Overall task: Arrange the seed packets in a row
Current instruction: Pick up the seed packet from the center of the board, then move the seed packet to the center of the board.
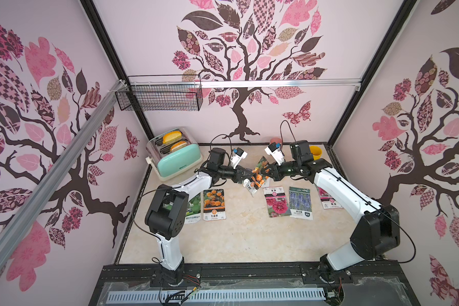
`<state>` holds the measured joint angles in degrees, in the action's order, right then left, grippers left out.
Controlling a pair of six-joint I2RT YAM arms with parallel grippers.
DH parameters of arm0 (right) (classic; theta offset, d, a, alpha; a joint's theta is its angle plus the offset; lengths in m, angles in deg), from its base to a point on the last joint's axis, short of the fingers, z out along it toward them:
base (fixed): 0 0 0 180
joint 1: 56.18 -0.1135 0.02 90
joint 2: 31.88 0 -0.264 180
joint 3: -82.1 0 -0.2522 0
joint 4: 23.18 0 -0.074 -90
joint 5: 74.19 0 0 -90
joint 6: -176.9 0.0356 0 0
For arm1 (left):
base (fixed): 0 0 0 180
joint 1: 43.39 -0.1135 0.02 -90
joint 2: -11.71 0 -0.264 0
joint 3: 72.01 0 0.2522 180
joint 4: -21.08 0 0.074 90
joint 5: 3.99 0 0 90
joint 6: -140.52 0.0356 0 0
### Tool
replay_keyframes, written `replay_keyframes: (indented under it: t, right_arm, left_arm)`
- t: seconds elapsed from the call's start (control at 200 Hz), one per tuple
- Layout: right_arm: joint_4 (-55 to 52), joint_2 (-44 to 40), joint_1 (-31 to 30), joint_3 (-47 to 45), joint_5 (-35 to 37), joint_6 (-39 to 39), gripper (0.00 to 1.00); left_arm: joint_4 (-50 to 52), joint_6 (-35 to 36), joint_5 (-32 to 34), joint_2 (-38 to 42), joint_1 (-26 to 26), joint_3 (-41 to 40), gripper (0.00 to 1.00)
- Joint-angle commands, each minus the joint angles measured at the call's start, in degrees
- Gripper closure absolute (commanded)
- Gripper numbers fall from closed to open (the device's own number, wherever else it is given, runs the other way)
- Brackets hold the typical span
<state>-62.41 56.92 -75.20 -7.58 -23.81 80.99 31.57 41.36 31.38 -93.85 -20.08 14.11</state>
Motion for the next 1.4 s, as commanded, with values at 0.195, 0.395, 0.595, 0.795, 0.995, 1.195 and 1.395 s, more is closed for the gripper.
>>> replay_keyframes:
  t: [0.195, 0.395, 0.595, 0.795, 0.995, 1.195, 1.395]
  right_arm:
    - [7.79, -1.34, 0.82, -2.74, 15.25, 6.74, 0.01]
    - [12.75, -0.2, 1.19, -8.65, 24.0, 14.82, 0.01]
    - [17.93, 6.24, -0.47, -9.1, 23.46, 19.67, 0.01]
    - [17.75, 15.93, -4.74, -2.94, 25.06, 22.18, 0.01]
    - [19.43, 24.63, -6.3, 2.2, 22.3, 24.72, 0.0]
    - [18.02, 31.14, -6.66, 5.88, 22.41, 26.55, 0.0]
    - [15.3, 31.82, -3.56, 2.81, 25.46, 28.97, 0.0]
  left_arm:
    - [-3.83, -11.75, 18.91, 8.66, -1.84, -5.16, 1.0]
    - [-5.61, -25.31, 36.01, 15.42, -2.85, -15.4, 1.0]
    - [-1.48, -30.91, 46.43, 25.05, -2.57, -23.86, 1.0]
    - [4.31, -30.96, 51.33, 32.84, -2.57, -26.78, 1.0]
    - [6.74, -31.42, 51.95, 35.48, -2.57, -28.02, 1.0]
    - [5.62, -31.99, 50.61, 34.33, -2.48, -28.93, 1.0]
    - [5.41, -32.26, 50.76, 32.1, -0.85, -28.55, 1.0]
